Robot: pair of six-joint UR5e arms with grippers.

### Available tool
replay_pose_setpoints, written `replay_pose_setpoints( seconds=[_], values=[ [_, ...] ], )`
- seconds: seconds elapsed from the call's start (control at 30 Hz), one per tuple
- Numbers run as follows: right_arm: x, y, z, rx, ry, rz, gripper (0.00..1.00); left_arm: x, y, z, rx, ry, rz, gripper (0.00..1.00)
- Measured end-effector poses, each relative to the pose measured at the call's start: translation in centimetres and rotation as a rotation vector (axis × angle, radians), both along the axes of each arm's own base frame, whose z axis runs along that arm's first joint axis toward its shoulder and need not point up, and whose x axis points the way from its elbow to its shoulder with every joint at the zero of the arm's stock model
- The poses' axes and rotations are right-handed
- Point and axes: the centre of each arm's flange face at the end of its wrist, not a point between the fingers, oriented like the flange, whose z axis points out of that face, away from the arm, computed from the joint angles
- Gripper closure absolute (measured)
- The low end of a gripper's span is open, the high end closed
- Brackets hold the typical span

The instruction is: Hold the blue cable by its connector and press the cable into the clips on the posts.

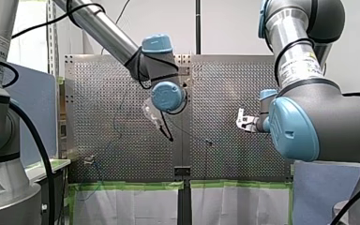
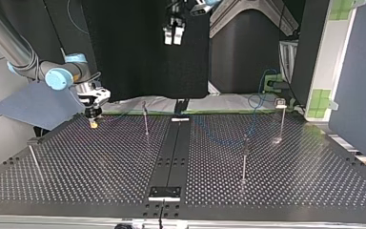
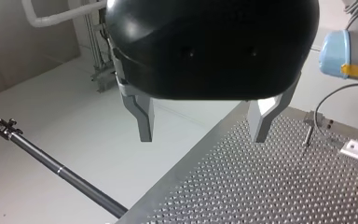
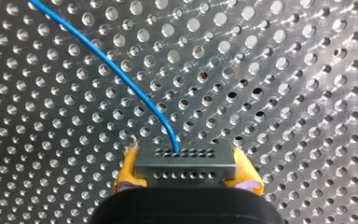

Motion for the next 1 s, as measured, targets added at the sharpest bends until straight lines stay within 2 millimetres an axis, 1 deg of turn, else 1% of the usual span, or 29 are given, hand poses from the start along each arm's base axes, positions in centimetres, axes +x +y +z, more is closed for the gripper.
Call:
replay_pose_setpoints(
  seconds=[0.2, 0.3, 1.0],
  values=[
    [0.4, 0.2, 0.0, -0.001, -0.001, 0.01, 1.0, 0.9, 2.0, 0.4, 0.048, -0.015, 0.008, 0.0],
    [0.4, 0.2, 0.0, -0.001, -0.002, 0.012, 1.0, 1.0, 2.3, 0.4, 0.057, -0.019, 0.009, 0.0],
    [0.5, 0.2, 0.0, -0.002, -0.002, 0.013, 1.0, 1.1, 2.5, 0.4, 0.06, -0.02, 0.01, 0.0]
  ],
)
